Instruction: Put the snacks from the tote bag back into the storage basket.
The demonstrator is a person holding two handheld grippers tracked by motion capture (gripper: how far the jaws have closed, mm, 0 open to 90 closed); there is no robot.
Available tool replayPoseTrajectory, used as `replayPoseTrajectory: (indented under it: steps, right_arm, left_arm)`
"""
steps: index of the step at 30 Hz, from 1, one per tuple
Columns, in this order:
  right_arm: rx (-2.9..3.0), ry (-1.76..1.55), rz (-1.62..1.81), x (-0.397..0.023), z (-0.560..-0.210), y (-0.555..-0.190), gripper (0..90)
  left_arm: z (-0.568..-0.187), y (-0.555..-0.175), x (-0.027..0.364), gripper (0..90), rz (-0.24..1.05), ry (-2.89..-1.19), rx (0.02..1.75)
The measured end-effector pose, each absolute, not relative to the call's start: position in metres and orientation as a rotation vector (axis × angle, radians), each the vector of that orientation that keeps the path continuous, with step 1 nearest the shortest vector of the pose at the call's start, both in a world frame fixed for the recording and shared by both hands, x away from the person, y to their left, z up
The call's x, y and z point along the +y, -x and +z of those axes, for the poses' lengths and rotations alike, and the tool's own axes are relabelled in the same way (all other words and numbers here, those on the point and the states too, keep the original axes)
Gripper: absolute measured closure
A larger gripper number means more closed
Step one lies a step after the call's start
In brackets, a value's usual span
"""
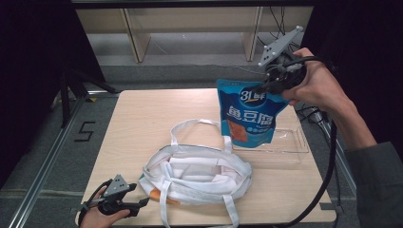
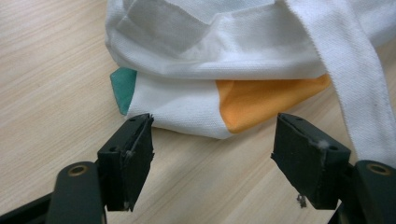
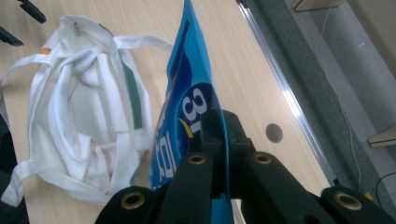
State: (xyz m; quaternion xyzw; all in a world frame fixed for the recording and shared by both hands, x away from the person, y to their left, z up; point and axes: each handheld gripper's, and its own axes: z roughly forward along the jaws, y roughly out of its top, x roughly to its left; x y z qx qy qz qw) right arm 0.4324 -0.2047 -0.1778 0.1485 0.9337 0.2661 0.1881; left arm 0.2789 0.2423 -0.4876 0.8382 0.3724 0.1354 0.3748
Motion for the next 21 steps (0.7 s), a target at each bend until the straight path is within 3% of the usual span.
replayPoseTrajectory:
  steps: [21]
  right_arm:
    - [2.604, -0.497, 0.754, -0.248, -0.212, -0.448, 90.0]
  left_arm:
    - [-0.489, -0.279, 0.242, 27.8, 0.331, -2.138, 0.981]
